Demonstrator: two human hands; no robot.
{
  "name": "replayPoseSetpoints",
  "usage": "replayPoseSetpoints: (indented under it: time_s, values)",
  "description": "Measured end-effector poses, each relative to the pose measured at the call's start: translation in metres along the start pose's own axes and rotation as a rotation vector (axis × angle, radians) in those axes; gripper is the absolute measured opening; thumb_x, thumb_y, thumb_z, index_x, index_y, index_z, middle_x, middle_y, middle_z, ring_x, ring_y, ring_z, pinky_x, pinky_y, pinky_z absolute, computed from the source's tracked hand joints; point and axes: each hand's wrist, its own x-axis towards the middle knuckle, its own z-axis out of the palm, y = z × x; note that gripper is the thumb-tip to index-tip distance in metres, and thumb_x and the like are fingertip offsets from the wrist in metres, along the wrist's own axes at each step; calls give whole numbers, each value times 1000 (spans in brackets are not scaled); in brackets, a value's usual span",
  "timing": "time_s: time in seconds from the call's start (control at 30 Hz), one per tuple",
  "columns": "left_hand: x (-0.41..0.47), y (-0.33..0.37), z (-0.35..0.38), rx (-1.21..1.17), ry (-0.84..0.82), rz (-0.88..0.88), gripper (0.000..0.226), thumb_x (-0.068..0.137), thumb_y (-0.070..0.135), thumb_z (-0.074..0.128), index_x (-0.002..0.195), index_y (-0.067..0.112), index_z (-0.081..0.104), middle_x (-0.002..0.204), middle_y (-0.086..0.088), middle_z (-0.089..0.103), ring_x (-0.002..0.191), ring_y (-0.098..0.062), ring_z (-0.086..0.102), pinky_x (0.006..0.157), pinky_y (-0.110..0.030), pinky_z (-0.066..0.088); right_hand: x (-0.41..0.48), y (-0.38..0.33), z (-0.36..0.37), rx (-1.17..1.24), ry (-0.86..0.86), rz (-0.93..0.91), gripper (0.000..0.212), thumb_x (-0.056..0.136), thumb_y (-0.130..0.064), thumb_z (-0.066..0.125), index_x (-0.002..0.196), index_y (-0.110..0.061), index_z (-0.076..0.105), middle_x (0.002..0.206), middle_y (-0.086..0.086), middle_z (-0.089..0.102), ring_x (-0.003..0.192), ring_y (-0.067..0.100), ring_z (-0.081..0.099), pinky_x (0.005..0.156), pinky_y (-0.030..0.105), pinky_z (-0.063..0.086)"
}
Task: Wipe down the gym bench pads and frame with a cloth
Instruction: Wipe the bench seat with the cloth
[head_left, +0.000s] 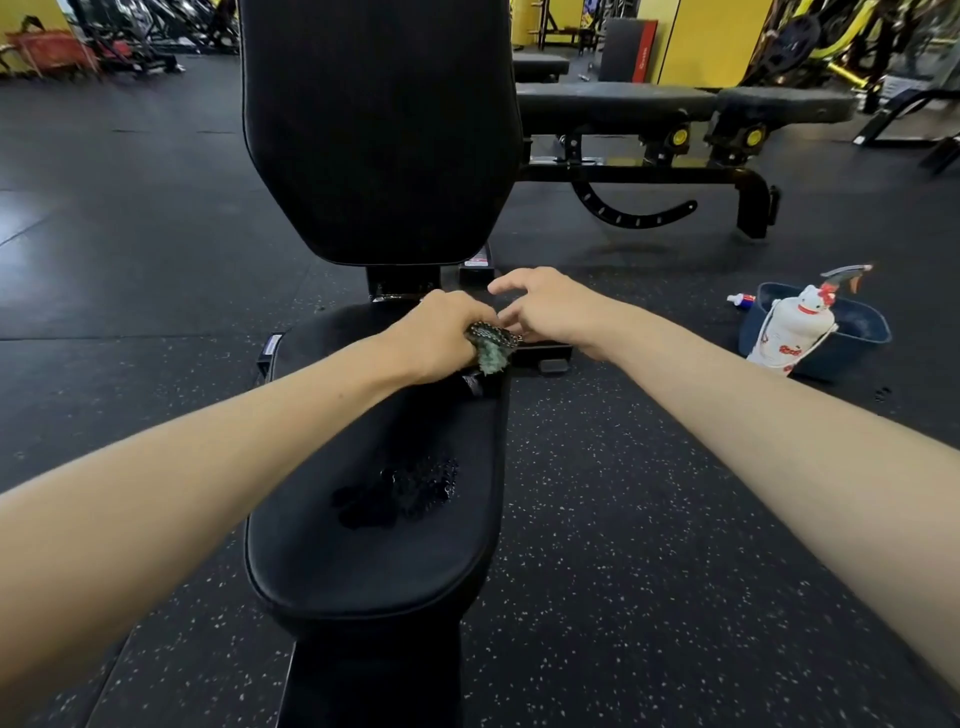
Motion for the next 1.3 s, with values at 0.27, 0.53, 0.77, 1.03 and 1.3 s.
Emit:
replayPoseSetpoints:
  time_s: [0.27, 0.53, 0.77, 1.03, 1.3]
  values:
    - [-17, -2, -34, -364, -102, -12, 30, 79, -7, 64, 97, 15, 72, 86, -7, 73, 75, -15, 67, 74, -27, 54, -4, -3, 0, 12, -42, 1, 52, 93, 5, 31, 140, -16, 42, 105, 5, 67, 94, 15, 64, 96, 34, 50]
    - [-10, -15, -13, -51, 26, -73, 34, 82, -4, 59, 109, 13, 70, 100, -6, 70, 91, -19, 63, 80, -29, 51, -5, -7, 5, -46, -12, -1, 54, 92, 7, 31, 140, -15, 43, 107, 8, 68, 98, 17, 66, 92, 28, 48]
    - [-31, -1, -32, -501, -235, -65, 25, 80, -13, 60, 99, 0, 69, 94, -15, 71, 83, -17, 65, 82, -28, 52, -6, -8, 4, -47, -12, -1, 56, 91, 8, 31, 141, -14, 43, 99, 5, 67, 90, 12, 65, 95, 30, 47]
    - [-16, -29, -26, -71, 94, -175, 29, 80, -5, 59, 101, 11, 71, 87, -2, 67, 80, -17, 62, 73, -27, 50, -7, -16, 10, -61, -10, -1, 54, 92, 6, 34, 139, -17, 45, 104, 7, 70, 99, 18, 65, 82, 26, 50]
    - [-45, -11, -25, -209, -179, -14, 39, 78, -11, 57, 106, 13, 71, 92, -5, 72, 80, -11, 63, 79, -29, 51, -12, -21, 15, -75, -24, -31, 51, 89, 3, 48, 136, -16, 49, 125, 5, 61, 105, 20, 62, 95, 35, 49]
